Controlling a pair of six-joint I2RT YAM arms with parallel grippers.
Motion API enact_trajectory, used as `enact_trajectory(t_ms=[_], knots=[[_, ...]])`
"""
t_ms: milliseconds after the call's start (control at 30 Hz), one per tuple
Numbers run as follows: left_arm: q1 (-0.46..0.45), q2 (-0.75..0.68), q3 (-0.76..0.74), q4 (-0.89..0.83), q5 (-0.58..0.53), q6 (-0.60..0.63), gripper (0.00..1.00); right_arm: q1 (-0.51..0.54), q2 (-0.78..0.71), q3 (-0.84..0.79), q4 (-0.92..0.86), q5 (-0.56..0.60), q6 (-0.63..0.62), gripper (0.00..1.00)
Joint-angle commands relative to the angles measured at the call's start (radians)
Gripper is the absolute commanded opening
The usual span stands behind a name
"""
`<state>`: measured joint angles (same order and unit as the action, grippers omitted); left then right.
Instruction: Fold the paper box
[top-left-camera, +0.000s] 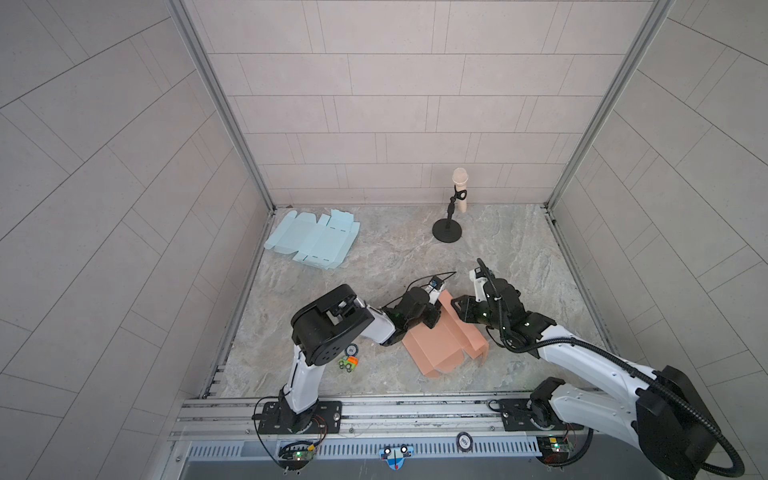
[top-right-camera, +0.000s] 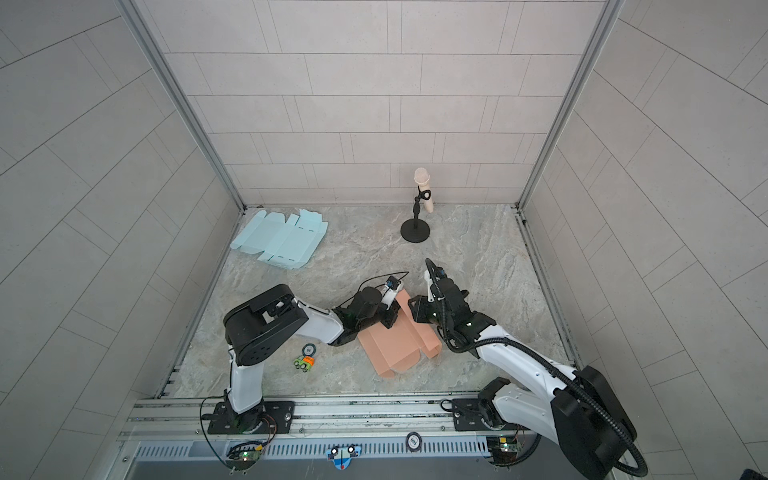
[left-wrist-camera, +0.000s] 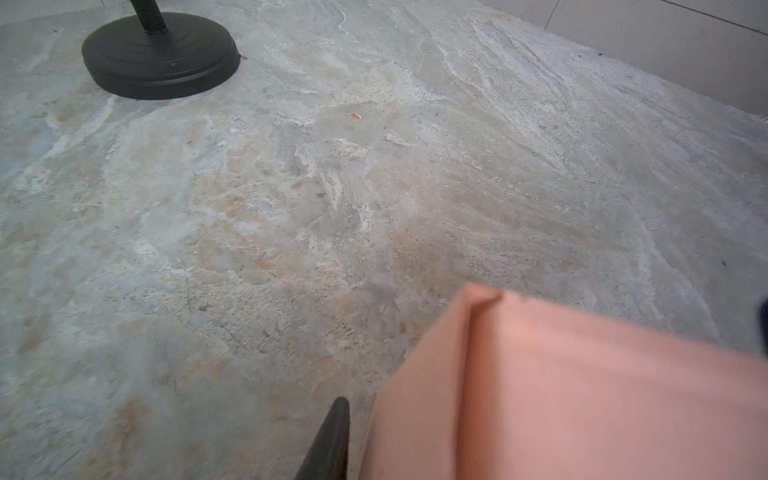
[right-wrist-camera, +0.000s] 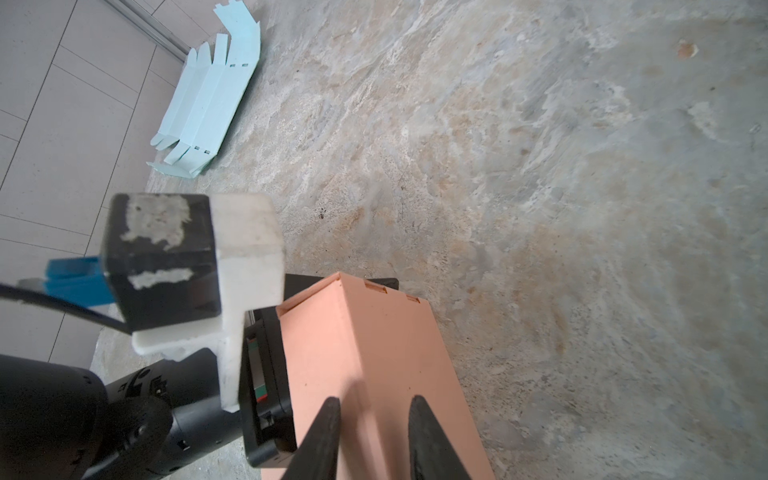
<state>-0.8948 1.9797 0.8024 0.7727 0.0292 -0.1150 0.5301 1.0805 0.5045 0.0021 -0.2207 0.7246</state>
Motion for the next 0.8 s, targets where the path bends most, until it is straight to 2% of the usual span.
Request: enact_trajectory(t_ms=[0,267,400,533,633,733,767], knots=[[0.003,0.008,-0.009,0.000,-0.030,-0.011,0.24,0.004,-0.010,-0.020,-0.042,0.014,0.019,0.31],[0.005,0.024,0.016,-0.033,-0.044,-0.017,0.21,0.003,-0.020,-0.033,-0.036,0.029,0.030,0.31],[0.005,0.030,0.021,-0.030,-0.041,-0.015,0.11,0.005,-0.034,-0.044,-0.031,0.040,0.037,0.30],[0.010,0.022,0.002,0.004,-0.025,-0.022,0.07,0.013,-0.043,-0.052,-0.030,0.041,0.045,0.31],[0.013,0.012,-0.019,0.040,-0.009,-0.034,0.09,0.021,-0.044,-0.064,-0.018,0.044,0.054,0.31],[0.016,0.008,-0.031,0.061,0.009,-0.044,0.20,0.031,-0.039,-0.071,-0.012,0.047,0.062,0.31],[0.015,0.004,-0.036,0.064,0.009,-0.046,0.21,0.035,-0.040,-0.073,-0.011,0.050,0.065,0.30]])
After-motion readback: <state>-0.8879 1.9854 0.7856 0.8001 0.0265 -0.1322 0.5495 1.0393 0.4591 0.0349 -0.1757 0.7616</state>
